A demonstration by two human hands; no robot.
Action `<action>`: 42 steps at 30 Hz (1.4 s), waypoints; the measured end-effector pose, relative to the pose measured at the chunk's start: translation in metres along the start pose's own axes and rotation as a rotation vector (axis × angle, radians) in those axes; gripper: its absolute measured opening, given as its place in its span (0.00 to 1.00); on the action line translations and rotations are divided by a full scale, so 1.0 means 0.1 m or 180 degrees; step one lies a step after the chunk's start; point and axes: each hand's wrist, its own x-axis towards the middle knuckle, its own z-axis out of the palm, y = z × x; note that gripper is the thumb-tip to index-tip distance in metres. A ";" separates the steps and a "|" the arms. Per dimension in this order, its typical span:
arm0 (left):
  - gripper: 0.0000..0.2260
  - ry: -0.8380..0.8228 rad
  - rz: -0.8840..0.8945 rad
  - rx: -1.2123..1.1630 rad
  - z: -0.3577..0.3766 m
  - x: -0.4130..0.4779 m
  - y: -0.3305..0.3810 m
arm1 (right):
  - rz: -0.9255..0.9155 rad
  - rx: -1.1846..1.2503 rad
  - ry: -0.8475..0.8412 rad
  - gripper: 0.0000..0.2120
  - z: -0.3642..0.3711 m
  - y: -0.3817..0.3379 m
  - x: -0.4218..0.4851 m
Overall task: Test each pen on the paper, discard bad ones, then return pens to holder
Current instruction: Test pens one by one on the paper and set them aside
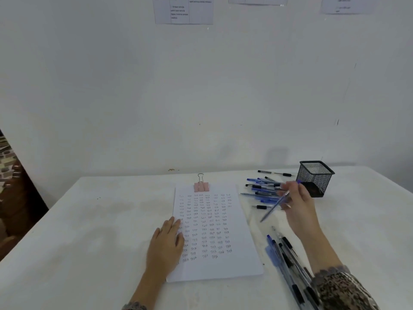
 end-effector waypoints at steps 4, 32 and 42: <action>0.39 0.0063 -0.0009 0.0052 -0.02 -0.01 0.01 | 0.0549 0.1956 0.0097 0.16 0.33 0.12 -0.08; 0.38 0.0142 0.0095 -0.0016 -0.01 -0.01 0.02 | 0.1401 0.1974 0.0305 0.30 0.66 0.71 0.32; 0.42 -0.0061 0.0027 0.0278 -0.07 0.00 0.06 | 0.1371 0.1449 -0.0096 0.14 0.69 0.93 0.47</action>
